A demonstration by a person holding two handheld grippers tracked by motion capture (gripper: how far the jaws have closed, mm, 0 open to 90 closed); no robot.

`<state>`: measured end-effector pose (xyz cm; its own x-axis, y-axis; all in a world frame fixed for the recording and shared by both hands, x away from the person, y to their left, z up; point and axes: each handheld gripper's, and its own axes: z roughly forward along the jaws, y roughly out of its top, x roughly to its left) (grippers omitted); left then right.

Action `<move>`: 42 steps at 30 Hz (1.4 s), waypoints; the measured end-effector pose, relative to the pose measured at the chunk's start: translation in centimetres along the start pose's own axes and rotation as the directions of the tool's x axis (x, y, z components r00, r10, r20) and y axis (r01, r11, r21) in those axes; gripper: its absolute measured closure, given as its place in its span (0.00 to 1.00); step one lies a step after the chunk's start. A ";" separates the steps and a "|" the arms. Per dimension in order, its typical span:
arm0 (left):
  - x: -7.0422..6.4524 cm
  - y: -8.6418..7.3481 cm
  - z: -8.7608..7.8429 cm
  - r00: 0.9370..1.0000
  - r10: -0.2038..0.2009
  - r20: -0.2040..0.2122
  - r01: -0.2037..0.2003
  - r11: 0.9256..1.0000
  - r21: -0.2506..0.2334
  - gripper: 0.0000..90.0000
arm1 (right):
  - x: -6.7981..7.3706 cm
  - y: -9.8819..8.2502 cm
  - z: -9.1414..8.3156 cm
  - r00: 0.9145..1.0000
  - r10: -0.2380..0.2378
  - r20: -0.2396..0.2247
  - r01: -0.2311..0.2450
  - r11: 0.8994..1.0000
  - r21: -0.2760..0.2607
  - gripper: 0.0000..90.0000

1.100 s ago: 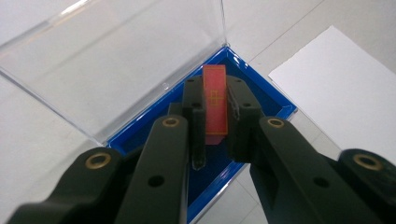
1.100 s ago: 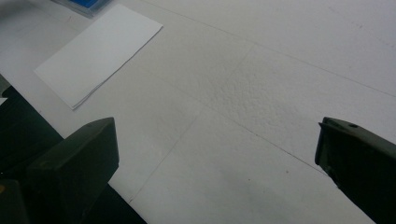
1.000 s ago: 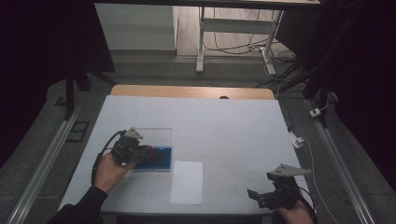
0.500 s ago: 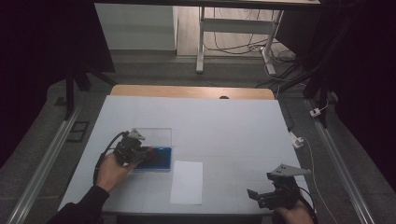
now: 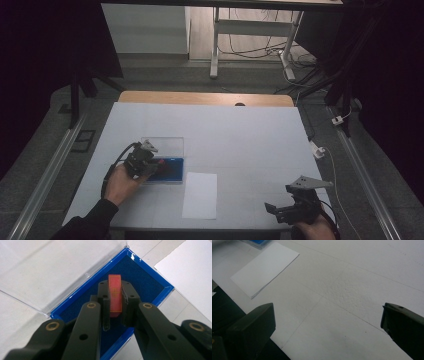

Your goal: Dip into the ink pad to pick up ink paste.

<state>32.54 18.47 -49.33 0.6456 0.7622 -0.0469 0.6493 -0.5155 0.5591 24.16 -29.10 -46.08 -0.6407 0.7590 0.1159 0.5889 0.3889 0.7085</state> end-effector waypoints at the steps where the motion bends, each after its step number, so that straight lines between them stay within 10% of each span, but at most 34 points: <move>1: 0.0 0.0 0.0 1.000 -0.001 0.000 0.001 1.000 0.001 0.89 | 0.0 0.0 0.0 1.000 -0.001 0.000 0.001 1.000 0.000 0.00; 20: -0.7 -0.2 0.4 0.999 0.005 -0.041 -0.006 1.000 -0.011 0.90 | 0.1 0.1 0.1 1.000 -0.009 0.003 0.009 1.000 0.010 0.00; 29: 1.4 -0.8 0.4 0.990 -0.108 0.085 0.112 0.993 -0.039 0.90 | 0.1 0.1 0.1 1.000 -0.009 0.001 0.009 1.000 0.010 0.00; 42: -0.4 -0.2 0.3 1.000 -0.015 -0.024 0.015 1.000 -0.014 0.89 | 0.1 0.1 0.1 1.000 -0.009 0.001 0.009 1.000 0.011 0.00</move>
<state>32.26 18.14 -49.68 0.6258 0.7792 -0.0358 0.6534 -0.4986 0.5696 24.23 -28.96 -46.11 -0.6449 0.7564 0.1088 0.5889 0.4012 0.7016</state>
